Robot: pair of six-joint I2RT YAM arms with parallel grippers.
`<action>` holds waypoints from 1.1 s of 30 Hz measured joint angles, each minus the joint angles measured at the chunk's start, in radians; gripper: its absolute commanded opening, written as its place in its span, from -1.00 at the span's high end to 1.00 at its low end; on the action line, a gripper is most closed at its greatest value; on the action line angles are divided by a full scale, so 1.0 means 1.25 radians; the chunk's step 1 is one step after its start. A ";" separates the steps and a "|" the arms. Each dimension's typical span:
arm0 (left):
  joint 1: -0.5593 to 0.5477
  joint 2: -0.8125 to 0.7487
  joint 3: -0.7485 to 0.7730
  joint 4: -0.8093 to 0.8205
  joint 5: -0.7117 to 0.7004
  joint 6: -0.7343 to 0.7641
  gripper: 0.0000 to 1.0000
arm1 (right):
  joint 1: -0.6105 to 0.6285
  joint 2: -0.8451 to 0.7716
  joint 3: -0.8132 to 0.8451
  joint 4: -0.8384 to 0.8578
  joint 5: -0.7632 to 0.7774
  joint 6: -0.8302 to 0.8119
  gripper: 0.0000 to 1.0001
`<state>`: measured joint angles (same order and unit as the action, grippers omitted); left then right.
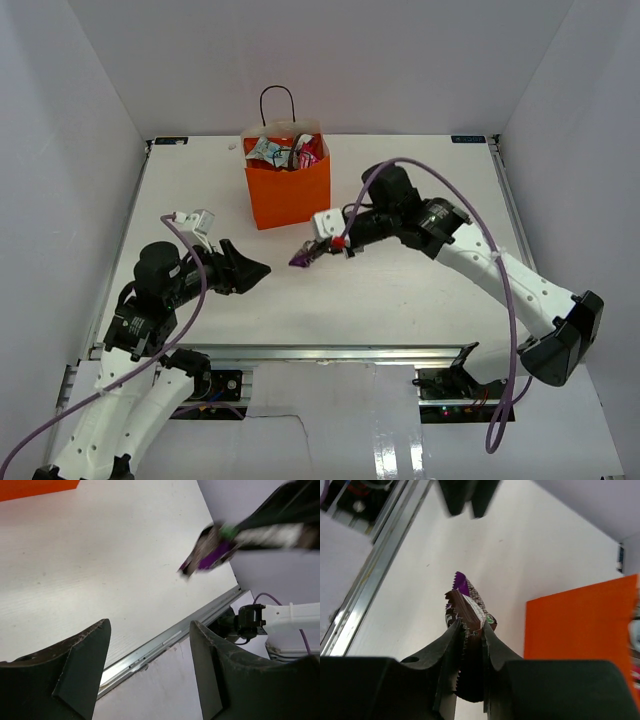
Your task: Place the snacks into the paper bag
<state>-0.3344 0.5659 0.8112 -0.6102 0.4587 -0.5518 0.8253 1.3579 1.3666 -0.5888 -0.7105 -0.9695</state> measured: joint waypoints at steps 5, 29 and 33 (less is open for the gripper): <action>0.000 -0.047 -0.027 -0.026 -0.058 -0.017 -0.53 | -0.081 0.088 0.291 0.098 -0.020 0.223 0.85; 0.000 -0.128 -0.031 -0.041 -0.113 -0.104 -0.56 | -0.177 0.584 0.617 0.492 0.119 0.794 -0.17; 0.000 -0.127 -0.031 -0.041 -0.119 -0.111 -0.87 | -0.188 0.584 0.616 0.497 0.117 0.792 -0.63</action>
<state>-0.3344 0.4068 0.7731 -0.6617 0.3103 -0.6907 0.5907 2.0872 2.1372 0.0330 -0.5648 0.0204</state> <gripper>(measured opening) 0.867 0.756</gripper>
